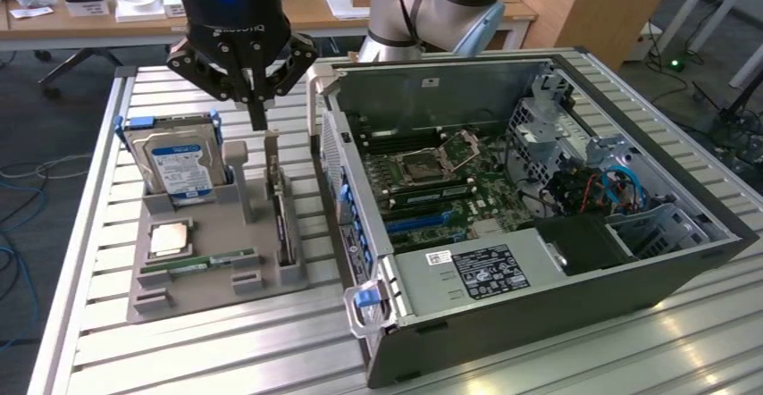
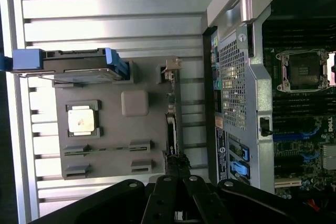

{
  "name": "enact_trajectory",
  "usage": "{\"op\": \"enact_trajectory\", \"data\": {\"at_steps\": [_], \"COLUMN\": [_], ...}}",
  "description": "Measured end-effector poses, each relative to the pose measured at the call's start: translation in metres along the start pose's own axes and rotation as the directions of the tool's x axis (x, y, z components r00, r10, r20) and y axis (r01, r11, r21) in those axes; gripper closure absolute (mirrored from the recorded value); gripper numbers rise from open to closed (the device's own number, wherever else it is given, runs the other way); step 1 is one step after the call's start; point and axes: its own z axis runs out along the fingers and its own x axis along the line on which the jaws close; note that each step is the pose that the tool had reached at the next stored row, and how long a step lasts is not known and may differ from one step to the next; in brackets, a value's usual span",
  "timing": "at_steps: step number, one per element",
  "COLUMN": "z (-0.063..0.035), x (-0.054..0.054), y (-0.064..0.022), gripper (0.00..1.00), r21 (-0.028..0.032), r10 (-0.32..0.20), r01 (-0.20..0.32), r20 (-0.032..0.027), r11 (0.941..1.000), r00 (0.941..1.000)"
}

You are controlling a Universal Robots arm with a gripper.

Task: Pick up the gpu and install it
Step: 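Pick up the gpu and move the gpu toward the slot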

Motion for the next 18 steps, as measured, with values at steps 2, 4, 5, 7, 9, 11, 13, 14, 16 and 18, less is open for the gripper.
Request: {"op": "enact_trajectory", "data": {"at_steps": [2,4,5,7,9,11,13,14,16,18], "z": [0.0000,0.0000,0.0000,0.0000,0.0000,0.0000,0.0000,0.0000,0.0007,0.0040], "x": [0.0000,0.0000,0.0000,0.0000,0.0000,0.0000,0.0000,0.0000,0.0001,0.0003], "y": [0.0000,0.0000,0.0000,0.0000,0.0000,0.0000,0.0000,0.0000,0.0000,-0.0002], "gripper": [0.89,0.89,0.89,0.77,0.71,0.65,0.58,0.58,0.58,0.58], "r21": [0.0000,0.0000,0.0000,0.0001,0.0000,0.0001,0.0001,0.0001,-0.0002,-0.0034], "r10": [0.000,0.000,0.000,0.000,0.000,0.000,0.000,0.000,0.000,0.000], "r01": [0.000,0.000,0.000,0.000,0.000,0.000,0.000,0.000,0.000,0.000], "r20": [0.0000,0.0000,0.0000,0.0000,0.0000,0.0000,0.0000,0.0000,0.0002,-0.0002], "r11": [1.0000,1.0000,1.0000,1.0000,1.0000,1.0000,1.0000,1.0000,1.0000,1.0000], "r00": [1.0000,1.0000,1.0000,1.0000,1.0000,1.0000,1.0000,1.0000,1.0000,1.0000]}}
